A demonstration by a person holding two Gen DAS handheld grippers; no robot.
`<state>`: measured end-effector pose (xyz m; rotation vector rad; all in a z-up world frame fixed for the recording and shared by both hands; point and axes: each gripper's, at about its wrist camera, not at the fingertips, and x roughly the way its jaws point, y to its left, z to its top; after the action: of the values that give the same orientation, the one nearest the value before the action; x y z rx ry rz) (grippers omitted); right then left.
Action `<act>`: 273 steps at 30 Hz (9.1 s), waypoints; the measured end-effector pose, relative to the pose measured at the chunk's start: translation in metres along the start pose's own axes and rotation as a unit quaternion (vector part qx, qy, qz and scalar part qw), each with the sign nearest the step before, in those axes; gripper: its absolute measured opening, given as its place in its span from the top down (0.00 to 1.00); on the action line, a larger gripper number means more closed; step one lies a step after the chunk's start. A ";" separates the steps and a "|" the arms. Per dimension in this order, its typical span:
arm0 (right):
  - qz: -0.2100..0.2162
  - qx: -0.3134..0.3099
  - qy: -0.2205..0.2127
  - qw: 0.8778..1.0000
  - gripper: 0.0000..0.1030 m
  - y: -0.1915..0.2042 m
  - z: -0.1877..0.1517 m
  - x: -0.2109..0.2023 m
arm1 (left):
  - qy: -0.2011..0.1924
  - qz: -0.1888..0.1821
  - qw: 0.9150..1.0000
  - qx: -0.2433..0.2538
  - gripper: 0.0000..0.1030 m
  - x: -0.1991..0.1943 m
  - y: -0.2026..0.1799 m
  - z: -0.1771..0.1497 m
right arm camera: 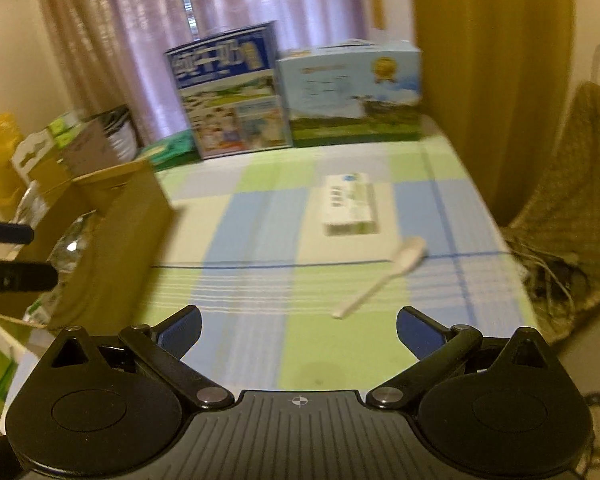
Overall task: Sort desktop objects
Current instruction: 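Move both tools back toward the white medicine box and spoon, then grasp the white plastic spoon by its handle with the right tool, then grasp the white medicine box with the left tool while the right tool holds the spoon, then carry the medicine box and spoon over to the cardboard box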
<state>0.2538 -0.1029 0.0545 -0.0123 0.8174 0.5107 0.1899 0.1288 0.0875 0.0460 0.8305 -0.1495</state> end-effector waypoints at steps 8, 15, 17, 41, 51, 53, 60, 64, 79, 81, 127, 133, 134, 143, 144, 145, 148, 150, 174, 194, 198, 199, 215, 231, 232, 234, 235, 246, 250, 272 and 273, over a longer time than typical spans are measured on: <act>-0.028 0.023 0.008 0.999 0.02 -0.029 -0.010 -0.013 | 0.003 -0.028 1.000 -0.005 0.01 0.021 -0.031 -0.006; -0.044 0.039 0.010 0.998 0.02 -0.041 -0.011 -0.005 | 0.005 -0.029 0.999 -0.014 0.01 0.032 -0.035 -0.013; -0.047 0.044 0.006 0.998 0.02 -0.045 -0.009 -0.002 | 0.004 -0.024 1.000 -0.015 0.01 0.035 -0.034 -0.013; -0.087 0.061 -0.028 0.994 0.02 -0.076 0.000 0.044 | -0.019 -0.002 0.998 -0.059 0.02 0.116 -0.036 0.005; -0.098 0.075 -0.051 0.991 0.02 -0.098 -0.002 0.094 | -0.024 0.026 0.997 -0.067 0.02 0.163 -0.034 0.015; -0.095 0.079 -0.053 0.991 0.02 -0.102 -0.001 0.105 | -0.019 0.028 0.997 -0.063 0.02 0.174 -0.035 0.015; -0.089 0.092 -0.042 0.991 0.03 -0.115 0.013 0.142 | -0.005 0.031 0.996 -0.078 0.02 0.207 -0.025 0.022; -0.085 0.104 -0.028 0.990 0.19 -0.125 0.020 0.163 | -0.012 0.030 0.996 -0.078 0.02 0.213 -0.026 0.030; -0.085 0.046 0.002 0.995 0.59 -0.112 0.028 0.209 | 0.007 0.035 0.997 -0.071 0.02 0.245 -0.021 0.035; -0.083 0.041 0.005 0.996 0.60 -0.110 0.029 0.214 | 0.005 0.036 0.997 -0.072 0.02 0.245 -0.021 0.035; -0.082 -0.014 -0.032 0.996 0.53 -0.131 0.045 0.237 | 0.008 0.020 0.997 -0.080 0.02 0.255 -0.019 0.029; -0.089 -0.022 -0.030 0.995 0.71 -0.129 0.047 0.239 | 0.006 0.020 0.997 -0.081 0.02 0.257 -0.018 0.030; -0.089 -0.020 -0.029 0.995 0.71 -0.129 0.048 0.239 | 0.004 0.020 0.997 -0.081 0.02 0.258 -0.018 0.030; -0.083 0.006 -0.034 0.996 0.71 -0.136 0.057 0.230 | -0.001 0.021 0.996 -0.092 0.02 0.272 -0.015 0.036; -0.082 0.010 -0.036 0.996 0.72 -0.137 0.059 0.228 | -0.003 0.017 0.995 -0.096 0.02 0.273 -0.015 0.037; -0.081 0.013 -0.039 0.996 0.72 -0.137 0.061 0.227 | -0.006 0.014 0.995 -0.099 0.02 0.275 -0.016 0.038; -0.082 0.020 -0.046 0.995 0.72 -0.141 0.066 0.221 | -0.019 0.008 0.995 -0.094 0.02 0.280 -0.023 0.046; -0.084 0.019 -0.050 0.995 0.72 -0.144 0.066 0.218 | -0.030 0.010 0.996 -0.084 0.02 0.284 -0.030 0.051; -0.083 0.041 -0.043 0.995 0.72 -0.175 0.063 0.222 | -0.033 0.045 0.998 -0.029 0.30 0.354 -0.081 0.075; 0.018 -0.027 0.003 0.999 0.72 -0.081 0.015 0.142 | 0.048 0.039 0.997 -0.038 0.34 0.177 -0.069 -0.061; 0.029 -0.026 0.028 0.999 0.72 -0.071 -0.016 0.113 | 0.056 0.021 0.997 -0.041 0.34 0.151 -0.073 -0.089; 0.030 -0.022 0.037 0.999 0.72 -0.071 -0.024 0.108 | 0.056 0.012 0.997 -0.048 0.33 0.146 -0.073 -0.093; 0.032 -0.027 0.078 0.996 0.71 -0.063 -0.056 0.118 | 0.007 -0.014 0.997 -0.073 0.16 0.150 -0.068 -0.092; 0.004 -0.044 0.061 0.997 0.52 -0.062 -0.054 0.131 | 0.013 0.000 0.999 -0.046 0.16 0.163 -0.075 -0.093; 0.005 -0.045 0.064 0.997 0.52 -0.061 -0.054 0.132 | 0.012 0.000 0.999 -0.047 0.16 0.163 -0.074 -0.093; 0.006 -0.049 0.065 0.997 0.52 -0.058 -0.054 0.133 | 0.011 0.001 0.999 -0.050 0.16 0.164 -0.074 -0.092; 0.006 -0.053 0.066 0.996 0.52 -0.056 -0.054 0.134 | 0.009 0.001 0.999 -0.051 0.16 0.165 -0.073 -0.091; -0.003 -0.064 0.071 0.995 0.52 -0.052 -0.056 0.138 | 0.025 0.014 0.999 -0.038 0.34 0.173 -0.074 -0.090; -0.003 -0.066 0.071 0.995 0.52 -0.051 -0.056 0.139 | 0.024 0.020 0.999 -0.039 0.35 0.171 -0.075 -0.090; -0.029 -0.079 0.038 0.996 0.71 -0.043 -0.050 0.129 | 0.001 0.019 0.999 -0.050 0.35 0.160 -0.072 -0.082; -0.028 -0.078 0.033 0.996 0.71 -0.041 -0.048 0.127 | 0.000 0.019 0.999 -0.050 0.35 0.159 -0.072 -0.082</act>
<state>0.3114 -0.0941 -0.0754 -0.1967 0.8379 0.5225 0.2250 0.0473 -0.0842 -0.0322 0.8347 -0.0724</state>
